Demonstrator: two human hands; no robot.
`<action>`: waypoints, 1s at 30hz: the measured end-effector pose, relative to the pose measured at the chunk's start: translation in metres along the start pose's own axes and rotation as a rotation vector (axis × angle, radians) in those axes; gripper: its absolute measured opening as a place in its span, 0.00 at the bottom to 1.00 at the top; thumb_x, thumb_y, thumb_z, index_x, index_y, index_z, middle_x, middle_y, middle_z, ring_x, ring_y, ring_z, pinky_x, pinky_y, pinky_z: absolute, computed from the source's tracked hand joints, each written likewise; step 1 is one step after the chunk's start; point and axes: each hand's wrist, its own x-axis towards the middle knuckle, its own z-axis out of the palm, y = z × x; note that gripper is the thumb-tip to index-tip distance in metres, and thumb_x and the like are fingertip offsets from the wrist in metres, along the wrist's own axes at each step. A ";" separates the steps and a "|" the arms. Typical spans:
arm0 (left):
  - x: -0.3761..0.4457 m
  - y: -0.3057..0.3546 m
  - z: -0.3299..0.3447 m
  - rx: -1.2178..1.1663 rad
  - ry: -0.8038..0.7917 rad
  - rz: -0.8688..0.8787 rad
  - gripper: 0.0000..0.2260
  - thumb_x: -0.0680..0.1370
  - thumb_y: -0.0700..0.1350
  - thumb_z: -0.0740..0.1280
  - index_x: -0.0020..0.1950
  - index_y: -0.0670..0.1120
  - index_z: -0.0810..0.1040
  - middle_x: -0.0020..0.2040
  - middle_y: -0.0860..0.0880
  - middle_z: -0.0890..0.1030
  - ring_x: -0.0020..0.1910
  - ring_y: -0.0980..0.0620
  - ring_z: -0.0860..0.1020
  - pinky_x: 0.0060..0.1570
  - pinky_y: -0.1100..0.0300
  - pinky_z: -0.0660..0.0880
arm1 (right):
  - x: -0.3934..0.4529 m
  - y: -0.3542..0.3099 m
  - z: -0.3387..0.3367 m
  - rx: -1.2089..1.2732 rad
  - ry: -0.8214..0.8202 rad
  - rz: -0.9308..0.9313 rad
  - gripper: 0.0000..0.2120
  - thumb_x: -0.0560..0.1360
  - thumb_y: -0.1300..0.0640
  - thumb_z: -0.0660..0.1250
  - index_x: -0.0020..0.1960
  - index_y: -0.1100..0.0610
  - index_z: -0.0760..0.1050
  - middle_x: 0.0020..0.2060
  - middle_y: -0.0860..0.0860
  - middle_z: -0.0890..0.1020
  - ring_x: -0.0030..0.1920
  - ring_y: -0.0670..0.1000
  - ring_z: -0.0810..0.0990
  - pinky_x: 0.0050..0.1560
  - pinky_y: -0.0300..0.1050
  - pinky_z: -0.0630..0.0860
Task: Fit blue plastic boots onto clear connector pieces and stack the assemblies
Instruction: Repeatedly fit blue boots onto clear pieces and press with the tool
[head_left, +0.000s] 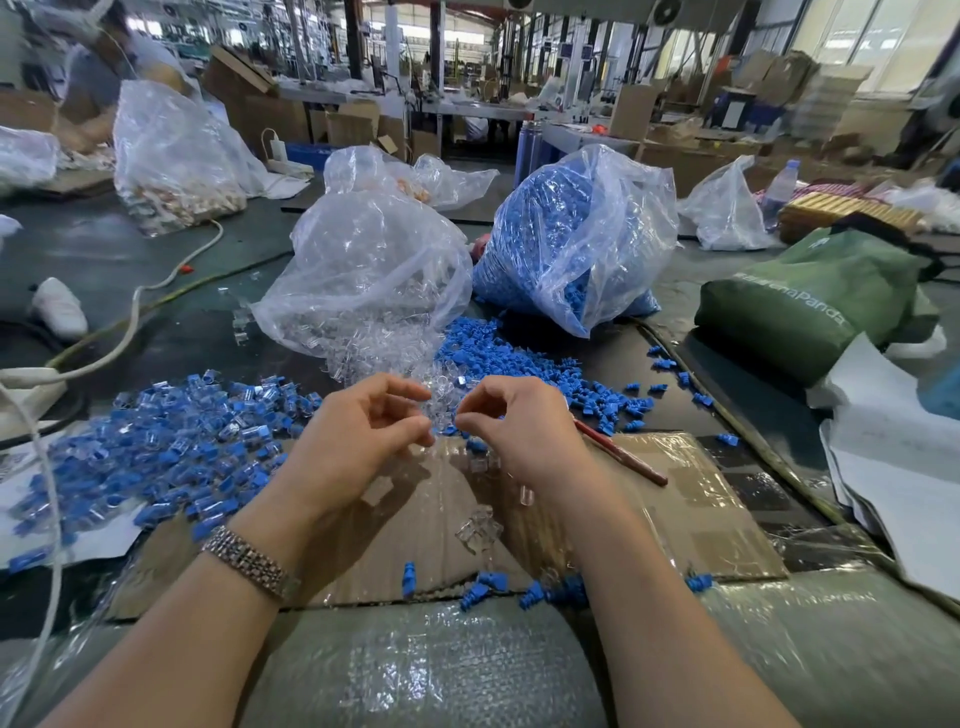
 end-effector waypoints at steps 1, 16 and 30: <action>-0.001 -0.002 0.003 0.080 0.010 0.024 0.07 0.78 0.40 0.71 0.53 0.52 0.81 0.43 0.49 0.86 0.41 0.55 0.84 0.41 0.63 0.81 | 0.000 0.000 0.000 0.006 -0.009 0.004 0.04 0.75 0.54 0.76 0.43 0.48 0.83 0.39 0.44 0.85 0.42 0.43 0.83 0.47 0.41 0.79; 0.013 -0.027 0.017 0.889 0.033 0.304 0.16 0.82 0.49 0.64 0.71 0.55 0.75 0.62 0.55 0.77 0.56 0.58 0.69 0.64 0.61 0.68 | 0.002 0.007 -0.010 0.224 0.182 0.131 0.05 0.76 0.54 0.75 0.42 0.49 0.82 0.38 0.45 0.84 0.41 0.44 0.81 0.43 0.38 0.76; 0.008 -0.016 0.031 0.819 -0.064 0.355 0.15 0.80 0.57 0.66 0.66 0.56 0.78 0.54 0.57 0.70 0.52 0.59 0.70 0.54 0.65 0.68 | 0.004 0.008 -0.008 0.208 0.162 0.112 0.03 0.76 0.53 0.75 0.45 0.51 0.83 0.39 0.45 0.84 0.41 0.44 0.81 0.45 0.39 0.77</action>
